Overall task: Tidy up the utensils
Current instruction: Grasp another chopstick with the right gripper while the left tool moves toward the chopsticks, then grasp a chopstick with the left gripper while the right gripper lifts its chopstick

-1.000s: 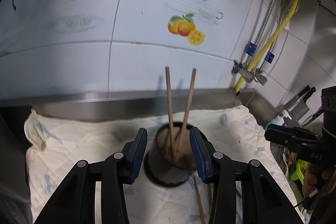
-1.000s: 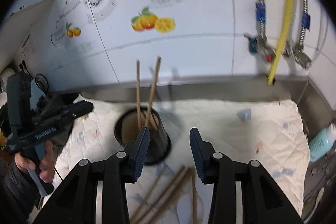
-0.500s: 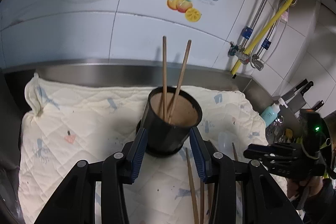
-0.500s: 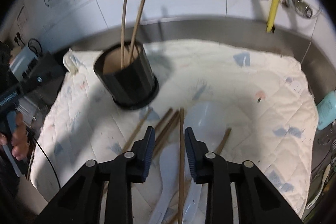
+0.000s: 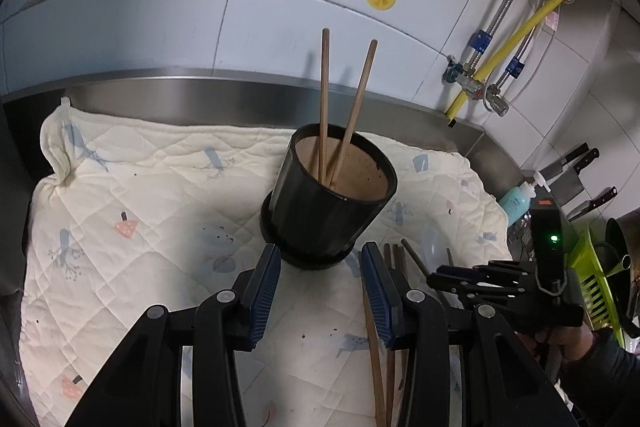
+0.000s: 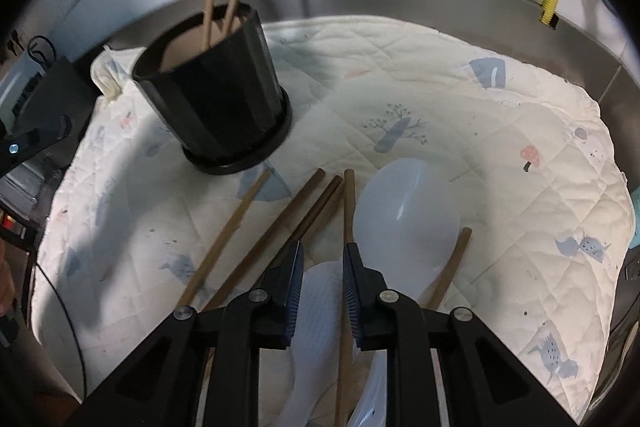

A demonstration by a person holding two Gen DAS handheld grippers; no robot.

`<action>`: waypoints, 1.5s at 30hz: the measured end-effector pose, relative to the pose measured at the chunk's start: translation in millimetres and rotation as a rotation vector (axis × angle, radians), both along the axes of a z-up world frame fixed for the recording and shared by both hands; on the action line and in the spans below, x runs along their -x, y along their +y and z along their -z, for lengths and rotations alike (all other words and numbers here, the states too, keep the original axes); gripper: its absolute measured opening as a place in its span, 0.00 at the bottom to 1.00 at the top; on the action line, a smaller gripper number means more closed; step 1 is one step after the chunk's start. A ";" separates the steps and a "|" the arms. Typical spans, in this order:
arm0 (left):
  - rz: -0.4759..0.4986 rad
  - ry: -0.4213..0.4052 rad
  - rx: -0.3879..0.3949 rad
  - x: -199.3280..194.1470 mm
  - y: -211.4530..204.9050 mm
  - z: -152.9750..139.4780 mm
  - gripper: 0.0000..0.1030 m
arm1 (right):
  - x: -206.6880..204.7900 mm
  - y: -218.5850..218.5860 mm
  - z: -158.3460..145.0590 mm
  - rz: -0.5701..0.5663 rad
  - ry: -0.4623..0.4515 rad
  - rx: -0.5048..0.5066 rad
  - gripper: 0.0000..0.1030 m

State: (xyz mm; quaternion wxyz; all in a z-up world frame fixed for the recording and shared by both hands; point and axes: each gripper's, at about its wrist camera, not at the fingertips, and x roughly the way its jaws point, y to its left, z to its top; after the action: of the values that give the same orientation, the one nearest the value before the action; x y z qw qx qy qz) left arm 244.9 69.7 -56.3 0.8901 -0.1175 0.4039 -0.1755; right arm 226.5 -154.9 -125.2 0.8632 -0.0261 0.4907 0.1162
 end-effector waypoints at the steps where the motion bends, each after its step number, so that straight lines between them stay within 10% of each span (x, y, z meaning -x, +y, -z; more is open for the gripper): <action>1: 0.002 0.003 0.000 -0.2 -0.4 1.3 0.44 | -2.2 0.8 2.4 0.001 0.004 0.015 0.22; 17: 0.037 0.055 0.001 -11.5 -12.9 22.6 0.44 | -10.5 19.3 16.9 -0.048 0.023 0.216 0.11; 36: 0.166 0.190 0.014 -25.3 -70.6 66.9 0.43 | 18.7 -34.1 -30.2 0.067 -0.057 -0.040 0.09; 45: 0.213 0.249 -0.082 -35.3 -108.8 101.4 0.27 | 43.2 -45.0 -59.9 0.112 -0.151 -0.142 0.09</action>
State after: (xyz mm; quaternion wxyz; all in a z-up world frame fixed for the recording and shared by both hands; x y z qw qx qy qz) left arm 280.2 -39.0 -157.7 0.8137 -0.0585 0.5280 -0.2361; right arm 183.2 -199.9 -65.3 0.9024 0.0540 0.4156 0.0998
